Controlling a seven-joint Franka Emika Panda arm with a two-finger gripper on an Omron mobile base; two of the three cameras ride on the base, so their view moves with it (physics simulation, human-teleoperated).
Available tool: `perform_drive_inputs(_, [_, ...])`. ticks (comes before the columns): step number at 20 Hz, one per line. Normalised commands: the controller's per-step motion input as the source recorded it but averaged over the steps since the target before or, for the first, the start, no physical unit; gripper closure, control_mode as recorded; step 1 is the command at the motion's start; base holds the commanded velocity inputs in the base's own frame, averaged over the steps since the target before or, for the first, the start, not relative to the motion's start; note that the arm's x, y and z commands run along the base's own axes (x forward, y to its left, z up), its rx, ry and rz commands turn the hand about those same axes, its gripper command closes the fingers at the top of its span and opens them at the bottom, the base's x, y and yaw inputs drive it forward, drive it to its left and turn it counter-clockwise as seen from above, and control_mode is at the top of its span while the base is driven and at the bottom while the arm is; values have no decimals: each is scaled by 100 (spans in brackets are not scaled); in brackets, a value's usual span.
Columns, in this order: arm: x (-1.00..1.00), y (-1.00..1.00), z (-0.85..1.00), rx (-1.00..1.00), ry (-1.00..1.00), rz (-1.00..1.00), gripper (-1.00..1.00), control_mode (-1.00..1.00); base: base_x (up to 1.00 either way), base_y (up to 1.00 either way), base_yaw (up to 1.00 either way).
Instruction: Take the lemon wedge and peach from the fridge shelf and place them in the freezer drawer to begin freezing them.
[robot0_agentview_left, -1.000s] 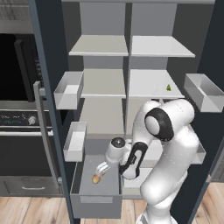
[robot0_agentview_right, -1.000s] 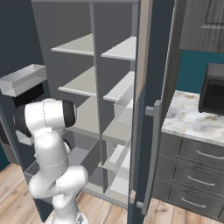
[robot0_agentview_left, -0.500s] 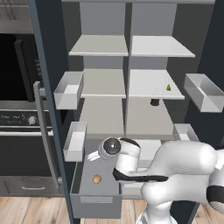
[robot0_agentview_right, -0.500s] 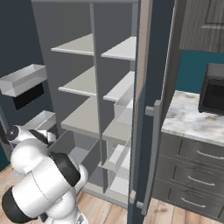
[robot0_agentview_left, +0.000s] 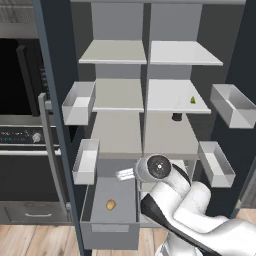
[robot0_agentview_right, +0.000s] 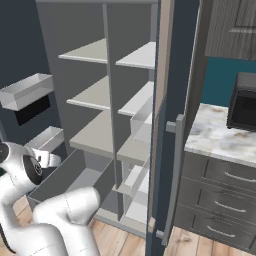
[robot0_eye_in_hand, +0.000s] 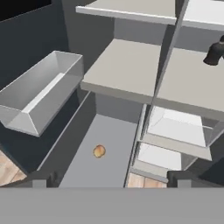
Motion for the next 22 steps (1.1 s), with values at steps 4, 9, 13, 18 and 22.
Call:
perform_drive_inputs(4, [-41, -59, 100, 5, 0, -3, -100, -100, 0, 0, 0])
perform_drive_inputs(9, [-26, -72, 100, 11, 0, 0, -100, -100, 0, 0, 0])
perform_drive_inputs(13, [-34, -98, 73, 28, 0, 2, -100, -100, 0, 0, 0])
perform_drive_inputs(18, [-12, -27, 0, 4, 0, -2, -100, -100, 0, 0, 0])
perform_drive_inputs(22, [0, 0, 0, 0, 0, 0, -100, -100, 0, 0, 0])
